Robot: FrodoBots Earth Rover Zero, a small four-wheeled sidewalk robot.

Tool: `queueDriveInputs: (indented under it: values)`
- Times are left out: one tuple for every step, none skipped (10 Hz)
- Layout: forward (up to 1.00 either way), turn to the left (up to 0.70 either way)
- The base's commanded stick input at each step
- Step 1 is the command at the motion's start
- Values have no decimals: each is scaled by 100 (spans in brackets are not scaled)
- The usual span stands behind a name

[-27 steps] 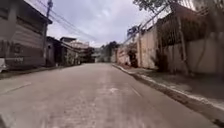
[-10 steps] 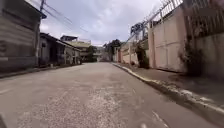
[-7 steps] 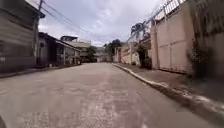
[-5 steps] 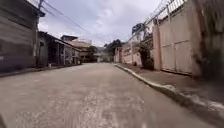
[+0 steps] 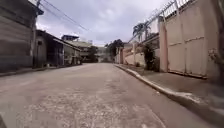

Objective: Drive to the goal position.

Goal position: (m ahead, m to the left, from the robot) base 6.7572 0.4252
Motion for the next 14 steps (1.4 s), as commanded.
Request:
queueDriveInputs:
  values:
    - [100,2]
    - [100,1]
    - [100,0]
    - [100,0]
    - [100,0]
    - [100,0]
    - [100,0]
    - [100,0]
    - [100,0]
    - [100,0]
    - [100,0]
    - [100,0]
    - [100,0]
    - [100,0]
